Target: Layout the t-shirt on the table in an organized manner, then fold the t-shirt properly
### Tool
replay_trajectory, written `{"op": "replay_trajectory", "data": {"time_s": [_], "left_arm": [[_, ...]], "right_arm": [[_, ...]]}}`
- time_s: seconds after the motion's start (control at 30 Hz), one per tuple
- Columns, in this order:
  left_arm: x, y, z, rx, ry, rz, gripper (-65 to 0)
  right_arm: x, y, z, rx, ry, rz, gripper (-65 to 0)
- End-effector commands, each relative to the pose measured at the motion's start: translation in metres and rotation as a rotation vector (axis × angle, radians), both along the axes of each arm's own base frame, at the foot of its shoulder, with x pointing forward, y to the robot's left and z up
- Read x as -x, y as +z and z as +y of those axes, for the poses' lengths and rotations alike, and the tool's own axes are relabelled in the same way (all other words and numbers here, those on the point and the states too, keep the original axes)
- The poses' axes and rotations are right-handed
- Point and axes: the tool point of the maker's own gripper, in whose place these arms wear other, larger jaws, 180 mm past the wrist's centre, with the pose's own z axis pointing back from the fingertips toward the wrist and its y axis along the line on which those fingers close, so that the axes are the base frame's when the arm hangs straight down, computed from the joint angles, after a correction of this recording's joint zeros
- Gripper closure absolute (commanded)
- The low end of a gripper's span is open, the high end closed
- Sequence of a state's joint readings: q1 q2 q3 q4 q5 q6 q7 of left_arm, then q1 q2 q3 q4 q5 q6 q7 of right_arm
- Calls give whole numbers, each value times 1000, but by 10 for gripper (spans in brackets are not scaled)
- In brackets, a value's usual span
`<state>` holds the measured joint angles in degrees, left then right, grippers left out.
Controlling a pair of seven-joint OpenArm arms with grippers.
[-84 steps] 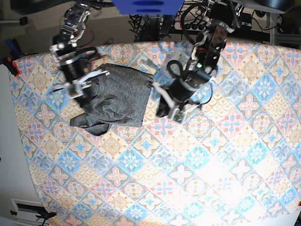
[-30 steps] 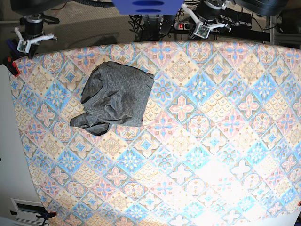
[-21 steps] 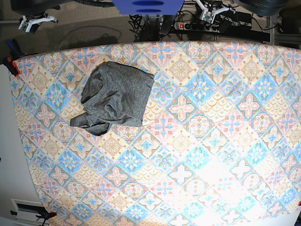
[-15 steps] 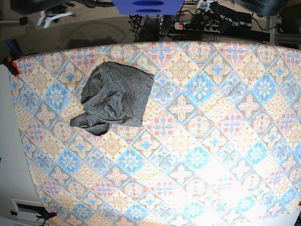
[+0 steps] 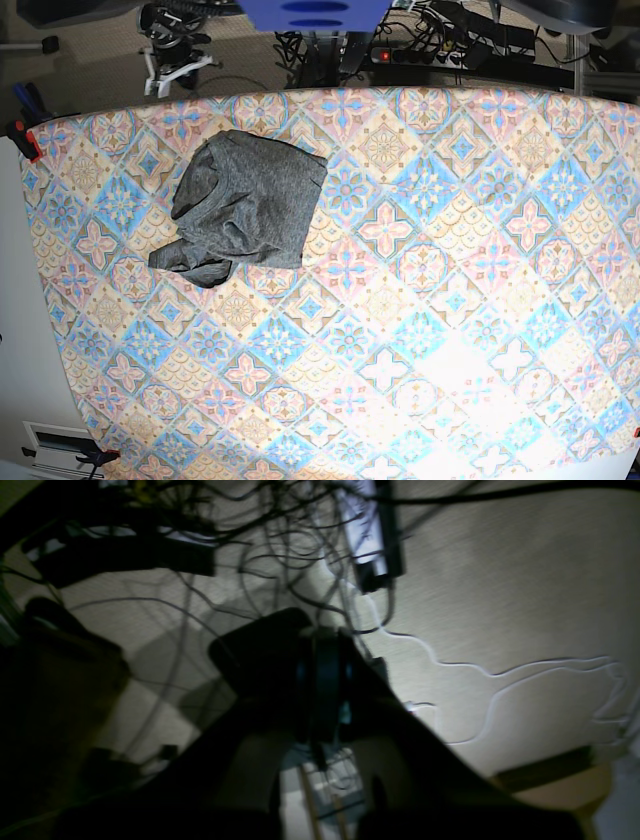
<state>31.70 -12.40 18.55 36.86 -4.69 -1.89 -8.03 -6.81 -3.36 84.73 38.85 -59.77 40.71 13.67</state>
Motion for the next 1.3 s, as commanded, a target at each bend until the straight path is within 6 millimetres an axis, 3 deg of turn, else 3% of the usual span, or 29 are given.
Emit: {"op": "replay_trajectory", "data": {"time_s": [0.0, 0.07, 0.23, 0.37, 0.43, 0.7, 0.93, 1.13, 1.27], "left_arm": [[17, 0, 8, -11, -1, 21, 0], [21, -6, 22, -28, -2, 16, 0], [24, -20, 37, 7, 71, 134, 0], [-3, -26, 43, 4, 186, 121, 0], [-27, -30, 44, 0, 201, 93, 0], [-82, -39, 55, -53, 178, 183, 0], [-107, -39, 57, -56, 173, 164, 0], [-109, -39, 54, -51, 173, 161, 0], [-108, -40, 52, -48, 172, 163, 0]], "right_arm": [[1, 8, -36, 64, -13, -19, 0], [12, 1, -40, 53, -11, 13, 0], [42, -32, -10, 86, 39, 159, 0], [60, -43, -4, 165, 37, 229, 0], [62, -46, -4, 198, 31, 249, 0], [73, -40, -40, 431, 10, 314, 0], [89, -53, 4, 367, 12, 365, 0], [89, -55, 10, 356, 13, 370, 0], [61, -55, 10, 352, 5, 330, 0]]}}
